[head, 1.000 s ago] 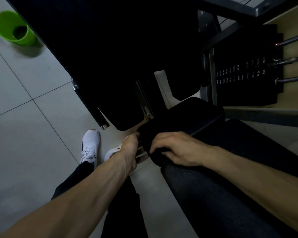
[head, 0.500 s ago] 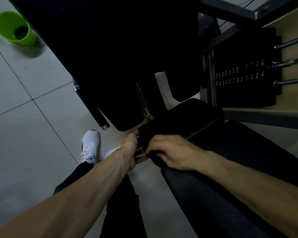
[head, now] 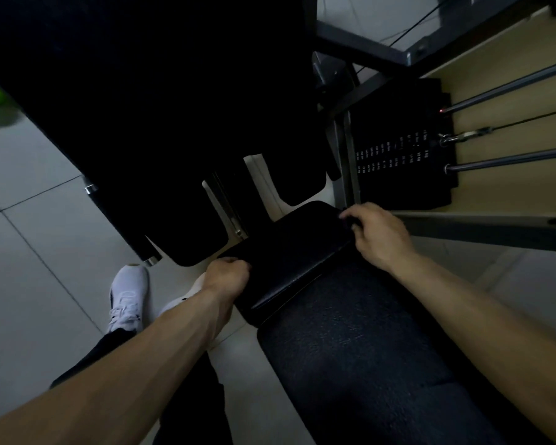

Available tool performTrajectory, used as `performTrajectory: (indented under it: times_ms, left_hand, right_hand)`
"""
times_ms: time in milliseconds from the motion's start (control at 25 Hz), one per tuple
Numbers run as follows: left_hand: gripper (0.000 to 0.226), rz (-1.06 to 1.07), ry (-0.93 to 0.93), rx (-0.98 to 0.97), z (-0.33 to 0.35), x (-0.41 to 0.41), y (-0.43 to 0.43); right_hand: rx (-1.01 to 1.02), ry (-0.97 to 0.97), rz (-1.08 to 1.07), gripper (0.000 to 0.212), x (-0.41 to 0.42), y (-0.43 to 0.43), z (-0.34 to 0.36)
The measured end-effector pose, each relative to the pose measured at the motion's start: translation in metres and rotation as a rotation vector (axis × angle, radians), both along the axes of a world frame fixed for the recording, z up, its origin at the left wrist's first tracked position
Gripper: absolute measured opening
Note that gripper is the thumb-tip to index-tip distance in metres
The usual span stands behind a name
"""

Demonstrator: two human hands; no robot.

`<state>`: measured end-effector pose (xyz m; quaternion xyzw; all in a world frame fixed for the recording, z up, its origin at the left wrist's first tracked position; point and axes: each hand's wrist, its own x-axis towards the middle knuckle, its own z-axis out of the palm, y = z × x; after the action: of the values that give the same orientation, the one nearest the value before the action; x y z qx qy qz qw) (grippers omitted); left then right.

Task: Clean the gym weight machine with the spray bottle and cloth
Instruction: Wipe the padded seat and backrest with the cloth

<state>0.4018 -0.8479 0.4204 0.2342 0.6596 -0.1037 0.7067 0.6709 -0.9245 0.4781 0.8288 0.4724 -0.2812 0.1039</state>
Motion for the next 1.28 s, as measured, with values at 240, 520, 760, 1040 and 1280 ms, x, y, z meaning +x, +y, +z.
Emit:
performTrajectory:
  times_ms: [240, 520, 760, 1040, 1280]
  left_hand:
    - [0.027, 0.300, 0.092, -0.089, 0.015, 0.004, 0.013]
    - [0.054, 0.325, 0.114, -0.110, 0.018, 0.008, 0.023]
    - [0.051, 0.287, 0.103, -0.121, 0.008, 0.004, 0.028]
    - [0.013, 0.033, 0.138, -0.048, -0.027, -0.017, 0.019]
    - [0.020, -0.136, 0.117, 0.036, -0.033, -0.018, 0.022]
  right_hand:
    - [-0.057, 0.261, 0.352, 0.046, -0.143, 0.011, -0.006]
    - [-0.170, 0.256, 0.252, 0.047, -0.059, 0.032, -0.029]
    - [-0.169, -0.039, 0.176, 0.049, -0.053, 0.039, -0.043]
    - [-0.244, 0.410, 0.371, 0.042, -0.133, 0.061, -0.077]
    - [-0.266, -0.047, 0.164, 0.042, -0.022, 0.069, -0.081]
